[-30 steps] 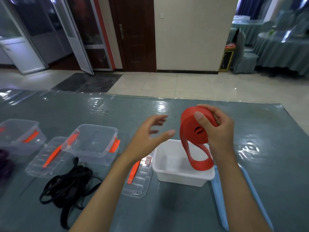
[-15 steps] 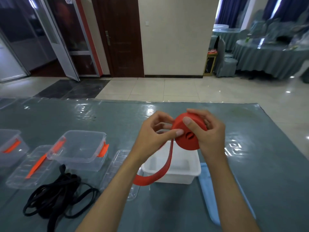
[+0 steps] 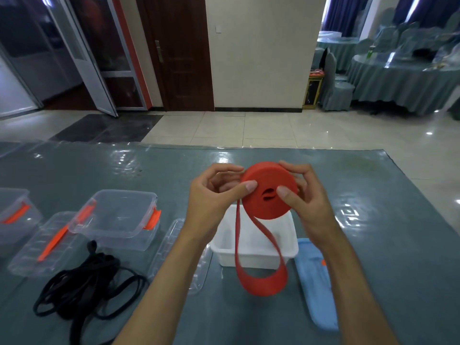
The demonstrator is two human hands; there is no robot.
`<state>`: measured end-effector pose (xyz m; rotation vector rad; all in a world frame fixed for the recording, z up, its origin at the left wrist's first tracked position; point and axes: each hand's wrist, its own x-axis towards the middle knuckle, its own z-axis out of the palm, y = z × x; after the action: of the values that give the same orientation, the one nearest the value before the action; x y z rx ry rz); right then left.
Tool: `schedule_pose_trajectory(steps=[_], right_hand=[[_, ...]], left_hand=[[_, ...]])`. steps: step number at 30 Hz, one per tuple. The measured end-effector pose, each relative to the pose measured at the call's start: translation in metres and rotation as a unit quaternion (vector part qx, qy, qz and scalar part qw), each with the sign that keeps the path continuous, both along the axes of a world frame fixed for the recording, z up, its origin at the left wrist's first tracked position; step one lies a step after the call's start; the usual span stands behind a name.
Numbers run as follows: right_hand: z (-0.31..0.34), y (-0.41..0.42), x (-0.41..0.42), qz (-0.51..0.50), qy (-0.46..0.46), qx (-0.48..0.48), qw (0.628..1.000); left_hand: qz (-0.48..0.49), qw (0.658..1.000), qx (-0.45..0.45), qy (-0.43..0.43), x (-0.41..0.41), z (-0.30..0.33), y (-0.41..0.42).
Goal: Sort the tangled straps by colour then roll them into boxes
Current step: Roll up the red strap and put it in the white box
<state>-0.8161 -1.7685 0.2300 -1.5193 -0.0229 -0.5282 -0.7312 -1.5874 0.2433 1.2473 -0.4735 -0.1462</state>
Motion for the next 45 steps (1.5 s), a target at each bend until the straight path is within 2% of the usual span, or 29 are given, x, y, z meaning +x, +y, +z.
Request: schedule_pose_trajectory(steps=[3,8,11,14,16,18,24,29,33,36,38,41,45], right_hand=[[0.003,-0.009,-0.005,0.016,0.024,-0.002,1.0],[0.0,0.008,0.002,-0.021,-0.023,0.02,0.999],[-0.011,0.01,0.004,-0.048,-0.022,-0.012,0.999],[-0.013,0.006,0.005,-0.01,0.033,-0.046,0.998],[-0.011,0.004,0.007,0.012,0.045,-0.071,0.996],[-0.009,0.005,0.011,0.011,0.019,-0.078,0.997],[-0.013,0.005,0.02,-0.011,-0.005,0.002,1.0],[-0.019,-0.005,0.032,0.003,0.048,-0.013,0.999],[-0.023,-0.008,0.046,-0.014,0.05,-0.033,0.998],[-0.026,-0.003,0.058,-0.035,0.035,-0.004,0.999],[-0.028,-0.002,0.064,-0.038,0.03,0.014,0.999],[-0.034,-0.003,0.07,-0.02,0.056,0.029,0.998],[-0.043,0.0,0.074,-0.029,0.094,0.093,0.991]], left_hand=[[-0.002,1.0,0.014,0.017,-0.001,-0.01,0.0],[-0.054,0.998,0.009,0.031,0.001,-0.025,0.006],[-0.055,0.997,0.035,0.031,0.007,-0.018,0.013],[-0.022,0.998,0.061,0.005,0.013,-0.011,0.015],[0.0,0.999,0.051,-0.004,0.014,-0.012,0.011],[-0.002,0.999,0.031,0.014,0.015,-0.02,0.007],[-0.076,0.995,0.032,0.054,0.024,-0.027,0.006],[-0.033,0.996,0.056,0.055,0.04,-0.028,0.003],[0.017,0.996,0.05,0.069,0.038,-0.046,-0.008],[0.004,0.993,0.028,0.113,0.038,-0.056,-0.011],[-0.008,0.994,0.021,0.11,0.043,-0.061,-0.01],[0.008,0.996,0.027,0.088,0.048,-0.062,-0.01],[0.038,0.993,0.023,0.106,0.046,-0.066,-0.015]])
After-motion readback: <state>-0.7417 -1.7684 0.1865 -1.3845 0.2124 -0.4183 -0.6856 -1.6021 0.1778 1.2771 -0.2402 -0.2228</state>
